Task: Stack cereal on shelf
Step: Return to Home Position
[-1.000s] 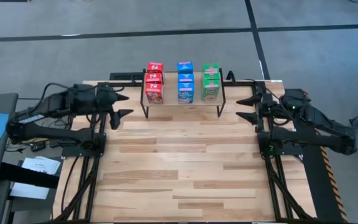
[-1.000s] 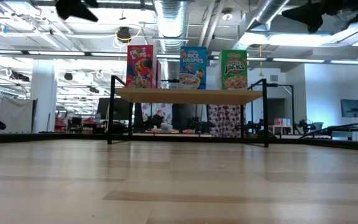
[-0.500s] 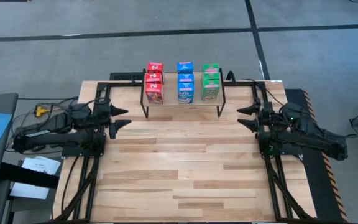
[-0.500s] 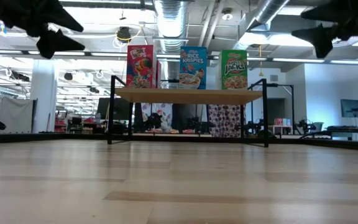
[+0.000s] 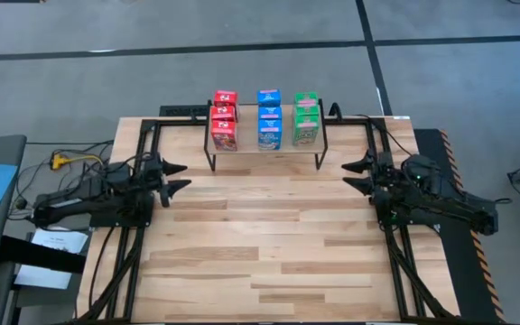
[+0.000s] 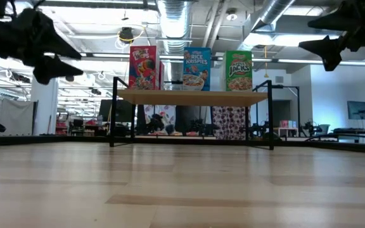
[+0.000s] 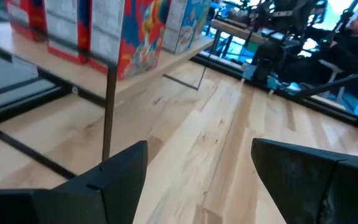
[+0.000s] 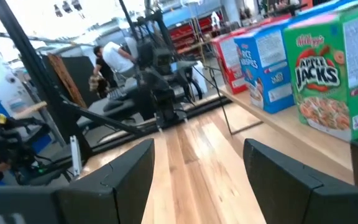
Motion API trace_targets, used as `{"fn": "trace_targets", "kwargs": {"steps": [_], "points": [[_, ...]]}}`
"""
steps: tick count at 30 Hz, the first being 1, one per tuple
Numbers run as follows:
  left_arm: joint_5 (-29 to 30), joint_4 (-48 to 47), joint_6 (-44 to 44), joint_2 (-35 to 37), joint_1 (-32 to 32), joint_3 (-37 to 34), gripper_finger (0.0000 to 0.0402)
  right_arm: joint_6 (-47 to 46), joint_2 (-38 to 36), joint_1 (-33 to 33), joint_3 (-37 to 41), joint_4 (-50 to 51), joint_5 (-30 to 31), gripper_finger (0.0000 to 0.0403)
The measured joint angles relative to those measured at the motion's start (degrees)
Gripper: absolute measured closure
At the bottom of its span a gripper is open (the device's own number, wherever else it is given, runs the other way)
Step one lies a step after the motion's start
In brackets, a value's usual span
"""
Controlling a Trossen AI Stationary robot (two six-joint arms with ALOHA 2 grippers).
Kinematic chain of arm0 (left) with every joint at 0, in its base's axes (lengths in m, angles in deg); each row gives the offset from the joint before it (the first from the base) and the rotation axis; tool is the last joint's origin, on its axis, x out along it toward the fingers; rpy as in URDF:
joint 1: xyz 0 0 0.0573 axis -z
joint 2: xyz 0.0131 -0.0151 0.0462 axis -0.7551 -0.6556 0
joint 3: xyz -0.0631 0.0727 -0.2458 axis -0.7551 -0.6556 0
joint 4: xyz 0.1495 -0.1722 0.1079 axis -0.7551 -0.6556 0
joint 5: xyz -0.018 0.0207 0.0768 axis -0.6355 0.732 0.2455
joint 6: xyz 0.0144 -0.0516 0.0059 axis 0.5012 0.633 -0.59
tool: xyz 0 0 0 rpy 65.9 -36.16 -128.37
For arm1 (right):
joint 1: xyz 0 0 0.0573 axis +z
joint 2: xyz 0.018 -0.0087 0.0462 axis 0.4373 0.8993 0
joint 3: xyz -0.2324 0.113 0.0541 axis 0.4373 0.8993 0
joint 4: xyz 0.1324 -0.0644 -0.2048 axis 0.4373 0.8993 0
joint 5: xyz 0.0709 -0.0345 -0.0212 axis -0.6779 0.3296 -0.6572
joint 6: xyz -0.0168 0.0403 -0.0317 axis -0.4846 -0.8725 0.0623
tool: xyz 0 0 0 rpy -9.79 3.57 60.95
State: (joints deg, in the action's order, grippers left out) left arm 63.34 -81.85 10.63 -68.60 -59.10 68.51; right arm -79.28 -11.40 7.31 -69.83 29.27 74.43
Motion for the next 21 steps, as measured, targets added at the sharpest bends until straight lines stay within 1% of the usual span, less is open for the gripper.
{"fn": "trace_targets", "kwargs": {"steps": [5,11,14,18,20,21], "points": [[0.8,2.8,0.4,-0.2,0.0,-3.5,0.0126,-1.2,-0.3,0.1,0.0,0.2,-0.1,0.0133],[3.5,3.0,1.7,-0.2,0.0,-6.0,0.0126,-2.0,-0.3,0.3,0.0,2.9,-0.3,0.0133],[5.0,3.1,2.4,-0.3,0.0,-5.9,0.0126,-2.5,-0.3,0.3,0.0,3.9,-0.3,0.0133],[5.0,3.1,2.2,-0.2,0.0,-5.9,0.0126,-2.4,-0.3,0.3,0.0,4.8,-0.2,0.0133],[5.0,2.8,2.8,-0.2,0.0,-5.9,0.0126,-2.4,-0.3,0.3,0.0,4.2,1.1,0.0133],[5.0,2.6,3.3,-0.2,0.0,-5.9,0.0126,-2.5,-0.3,0.3,0.0,4.0,2.9,0.0133]]}}
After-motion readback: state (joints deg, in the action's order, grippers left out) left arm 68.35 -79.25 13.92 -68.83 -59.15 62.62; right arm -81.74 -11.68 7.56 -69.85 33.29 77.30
